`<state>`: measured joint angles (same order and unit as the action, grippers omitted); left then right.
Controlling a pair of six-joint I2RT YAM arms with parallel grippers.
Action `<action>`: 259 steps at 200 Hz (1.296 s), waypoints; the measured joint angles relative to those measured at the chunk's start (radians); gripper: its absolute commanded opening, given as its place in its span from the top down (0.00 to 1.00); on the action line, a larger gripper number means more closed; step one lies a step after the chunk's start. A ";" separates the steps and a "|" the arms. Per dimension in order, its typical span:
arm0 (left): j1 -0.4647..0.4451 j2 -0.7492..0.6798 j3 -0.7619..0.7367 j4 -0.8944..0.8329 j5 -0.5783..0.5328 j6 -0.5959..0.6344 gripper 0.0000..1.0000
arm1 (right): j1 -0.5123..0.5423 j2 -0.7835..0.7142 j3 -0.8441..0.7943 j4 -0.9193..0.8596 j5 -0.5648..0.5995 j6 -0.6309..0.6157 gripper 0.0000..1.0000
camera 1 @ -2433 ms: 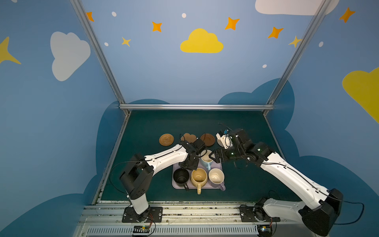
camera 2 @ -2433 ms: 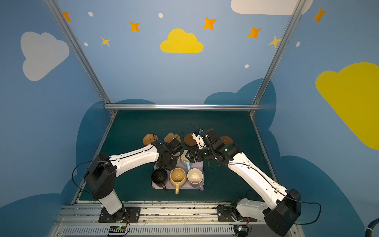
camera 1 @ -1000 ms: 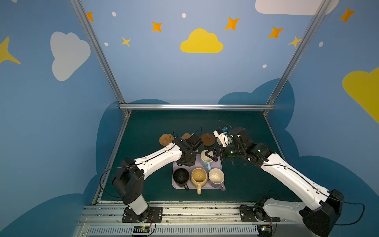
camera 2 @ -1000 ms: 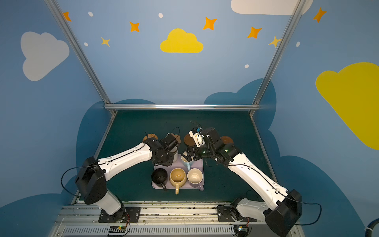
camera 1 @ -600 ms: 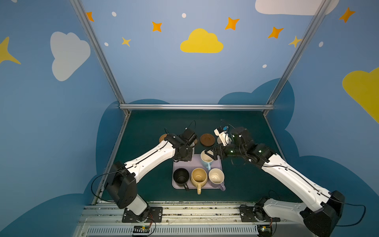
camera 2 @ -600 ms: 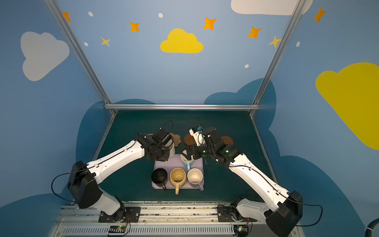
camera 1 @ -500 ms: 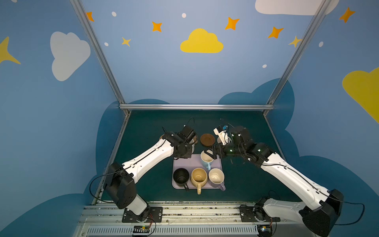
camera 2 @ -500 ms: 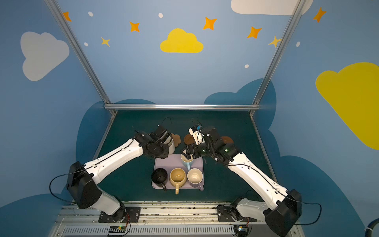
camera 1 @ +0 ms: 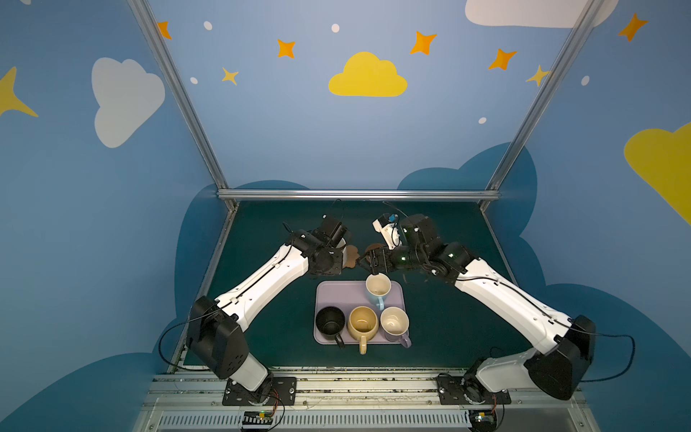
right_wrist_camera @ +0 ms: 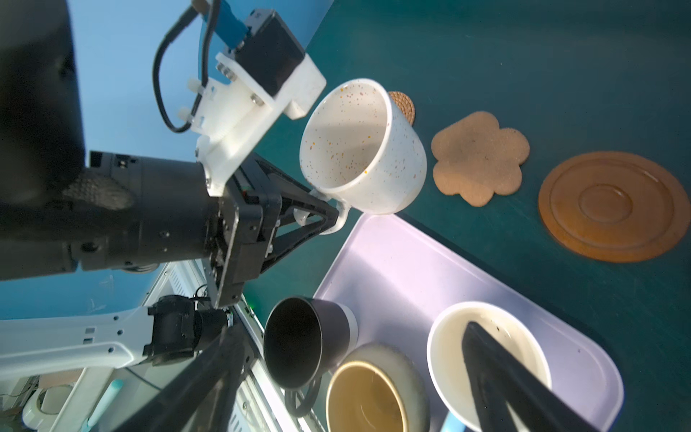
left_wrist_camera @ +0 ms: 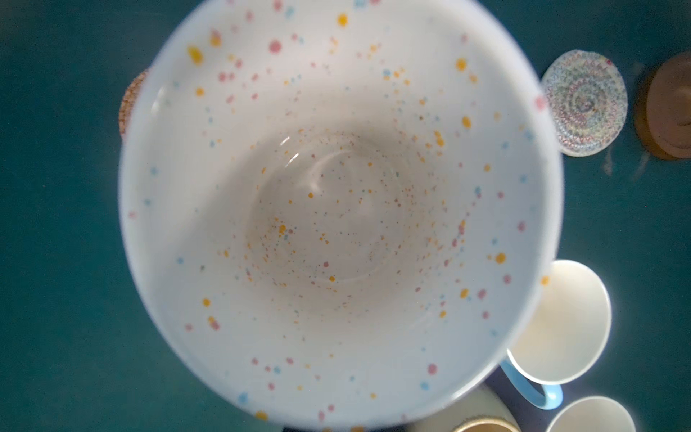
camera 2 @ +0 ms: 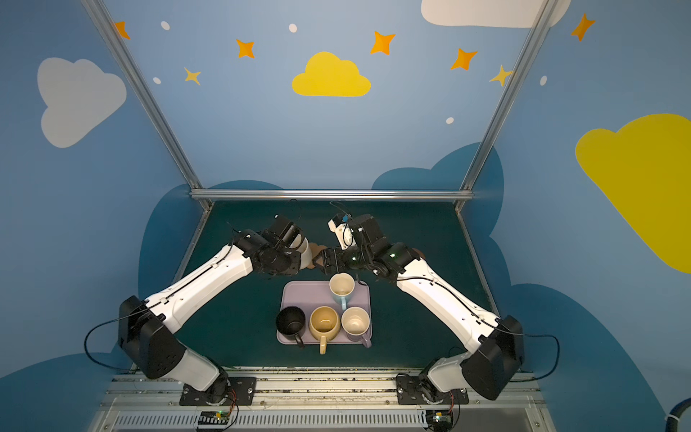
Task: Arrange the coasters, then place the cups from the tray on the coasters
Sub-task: 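Lift the speckled mug with the right gripper toward the woven rattan coaster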
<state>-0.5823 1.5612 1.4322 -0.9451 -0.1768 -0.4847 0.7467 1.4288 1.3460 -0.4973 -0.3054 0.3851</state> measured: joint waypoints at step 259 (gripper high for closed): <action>0.283 0.056 -0.055 0.137 0.036 0.241 0.96 | 0.049 0.404 0.304 0.083 -0.031 0.121 0.09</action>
<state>-0.2989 1.6169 1.3769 -0.8082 -0.1410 -0.2436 0.7956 1.8324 1.6501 -0.4145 -0.3359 0.5060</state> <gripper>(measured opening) 0.187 0.909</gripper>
